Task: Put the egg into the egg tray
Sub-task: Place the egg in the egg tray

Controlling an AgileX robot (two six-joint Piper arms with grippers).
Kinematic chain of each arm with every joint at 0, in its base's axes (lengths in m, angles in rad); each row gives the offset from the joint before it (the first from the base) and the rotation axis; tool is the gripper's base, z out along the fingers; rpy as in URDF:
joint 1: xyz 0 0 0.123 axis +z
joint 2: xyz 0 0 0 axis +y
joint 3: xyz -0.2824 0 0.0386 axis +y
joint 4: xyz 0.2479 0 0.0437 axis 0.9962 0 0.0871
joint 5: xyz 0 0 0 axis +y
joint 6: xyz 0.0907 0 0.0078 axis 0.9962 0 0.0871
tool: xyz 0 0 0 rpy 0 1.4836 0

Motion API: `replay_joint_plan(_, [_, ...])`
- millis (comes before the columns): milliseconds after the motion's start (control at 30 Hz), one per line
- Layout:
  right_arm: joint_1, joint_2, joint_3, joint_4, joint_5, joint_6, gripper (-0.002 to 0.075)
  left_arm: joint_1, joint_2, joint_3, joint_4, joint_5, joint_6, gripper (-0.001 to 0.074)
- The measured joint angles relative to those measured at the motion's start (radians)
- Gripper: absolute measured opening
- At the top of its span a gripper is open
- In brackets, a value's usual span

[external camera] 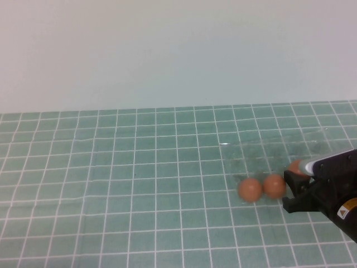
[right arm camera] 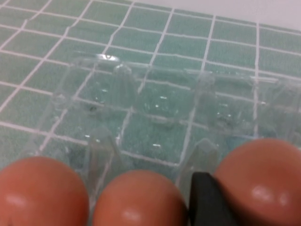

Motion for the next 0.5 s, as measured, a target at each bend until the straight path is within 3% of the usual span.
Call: replay_joint_plan(500, [0.0,0.017,0.0,0.004,-0.027,0.0,0.035,0.0,0.0,0.0,0.0,0.0,0.0,-0.0004])
